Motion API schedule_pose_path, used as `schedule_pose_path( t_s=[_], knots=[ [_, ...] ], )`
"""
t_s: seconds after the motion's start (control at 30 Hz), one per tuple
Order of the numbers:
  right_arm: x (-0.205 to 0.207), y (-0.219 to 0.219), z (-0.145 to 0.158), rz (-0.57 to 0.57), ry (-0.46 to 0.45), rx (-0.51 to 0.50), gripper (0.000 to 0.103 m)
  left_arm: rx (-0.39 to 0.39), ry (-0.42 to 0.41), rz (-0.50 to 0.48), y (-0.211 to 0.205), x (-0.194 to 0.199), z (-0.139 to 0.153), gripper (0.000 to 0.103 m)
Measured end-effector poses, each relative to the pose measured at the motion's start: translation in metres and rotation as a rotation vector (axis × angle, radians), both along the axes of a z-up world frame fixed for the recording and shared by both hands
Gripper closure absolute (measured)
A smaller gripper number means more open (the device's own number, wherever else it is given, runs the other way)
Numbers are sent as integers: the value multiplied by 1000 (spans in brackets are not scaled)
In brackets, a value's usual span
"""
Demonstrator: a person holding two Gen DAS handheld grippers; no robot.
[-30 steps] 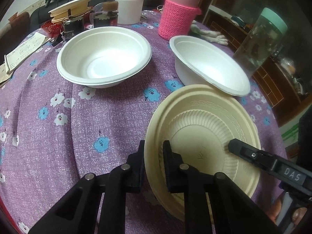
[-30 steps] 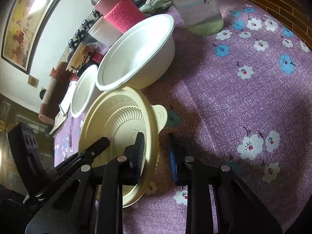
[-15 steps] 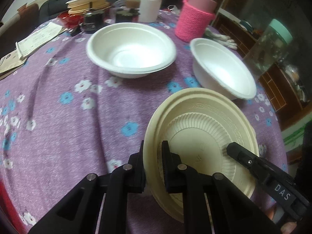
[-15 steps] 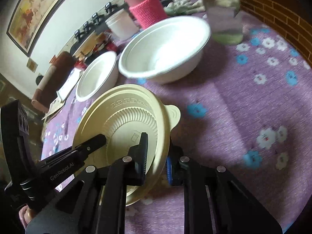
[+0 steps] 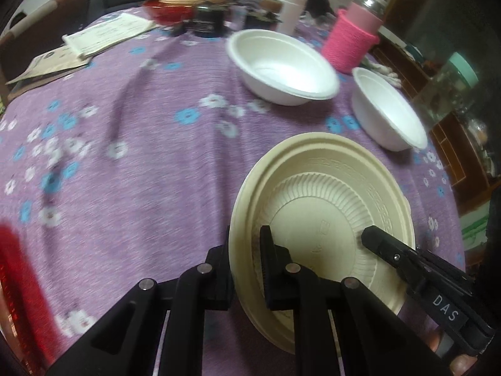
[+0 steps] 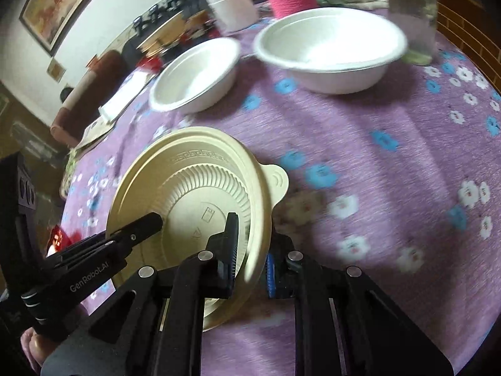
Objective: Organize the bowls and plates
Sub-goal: 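Lift the beige bowl with both tools and carry it over the red plate stack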
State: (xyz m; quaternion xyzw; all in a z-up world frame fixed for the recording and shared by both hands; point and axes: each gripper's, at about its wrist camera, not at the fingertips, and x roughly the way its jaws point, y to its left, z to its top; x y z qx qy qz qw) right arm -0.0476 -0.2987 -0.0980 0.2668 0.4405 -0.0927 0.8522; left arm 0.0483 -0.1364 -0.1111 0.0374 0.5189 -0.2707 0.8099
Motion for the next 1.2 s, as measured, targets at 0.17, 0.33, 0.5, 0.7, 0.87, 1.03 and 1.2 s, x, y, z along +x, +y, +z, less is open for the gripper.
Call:
schedule_pose_path(
  t_s=[0.17, 0.33, 0.5, 0.7, 0.87, 1.03, 1.2],
  knots=[
    [2, 31, 7, 55, -9, -8, 90, 0, -26, 52, 35, -7, 9, 90],
    [4, 65, 21, 117, -37, -19, 89, -11, -56, 104, 69, -15, 24, 90],
    [4, 99, 42, 180, -79, -38, 89, -18, -136, 158, 105, -29, 47, 90],
    [7, 146, 63, 277, -123, -59, 89, -25, -177, 237, 155, -39, 62, 89],
    [15, 188, 69, 353, -132, -64, 89, -27, -180, 311, 198, -45, 65, 89],
    [23, 227, 73, 423, -137, -63, 89, -22, -189, 384, 234, -49, 69, 89],
    [31, 261, 78, 483, -151, -61, 89, -23, -196, 445, 264, -53, 73, 89]
  ],
)
